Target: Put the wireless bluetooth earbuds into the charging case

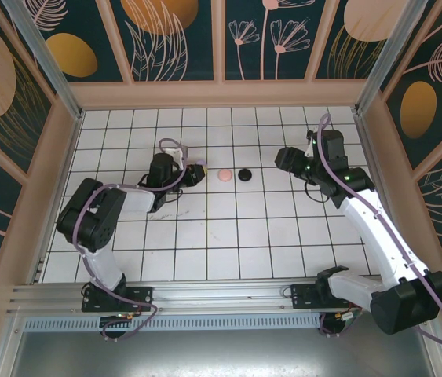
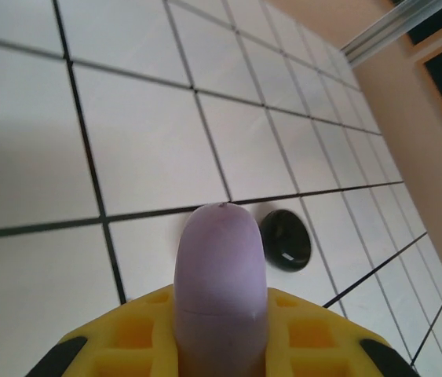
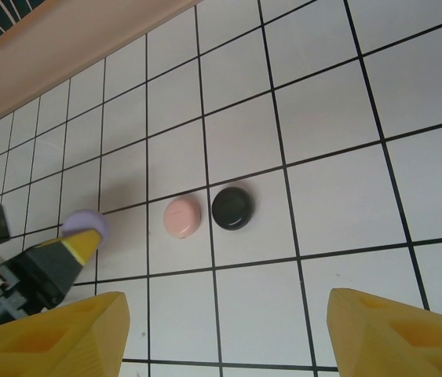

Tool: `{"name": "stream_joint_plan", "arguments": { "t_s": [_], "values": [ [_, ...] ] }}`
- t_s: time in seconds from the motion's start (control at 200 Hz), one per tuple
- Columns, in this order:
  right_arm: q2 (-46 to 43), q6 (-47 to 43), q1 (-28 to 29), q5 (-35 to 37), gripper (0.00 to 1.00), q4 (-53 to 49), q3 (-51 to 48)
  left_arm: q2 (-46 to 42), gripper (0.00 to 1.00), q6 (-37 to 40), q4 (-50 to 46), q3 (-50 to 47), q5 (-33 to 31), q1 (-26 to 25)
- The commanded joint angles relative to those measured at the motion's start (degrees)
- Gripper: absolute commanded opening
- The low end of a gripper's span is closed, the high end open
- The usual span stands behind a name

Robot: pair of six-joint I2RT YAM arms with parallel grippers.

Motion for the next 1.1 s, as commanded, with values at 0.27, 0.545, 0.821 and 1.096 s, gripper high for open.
{"name": "stream_joint_plan", "arguments": {
  "t_s": [0.27, 0.545, 0.821, 1.096],
  "values": [
    [-1.1, 1.1, -0.9, -1.4, 0.68, 2.5, -1.5, 7.9, 0.03, -4.2, -4.6, 6.7, 4.8, -0.2],
    [-1.2, 1.0, -1.1, -1.3, 0.68, 2.3, -1.2, 11.0, 0.11, -2.8, -9.8, 10.4, 5.1, -0.2],
    [-1.3, 0.9, -1.3, -1.3, 0.68, 2.0, -0.6, 11.7, 0.23, -0.8, -14.1, 11.0, 4.4, -0.2],
    [-1.3, 1.0, -1.4, -1.3, 0.68, 2.3, -0.6, 11.8, 0.34, 0.3, -16.3, 13.3, 4.1, -0.2]
  ]
}}
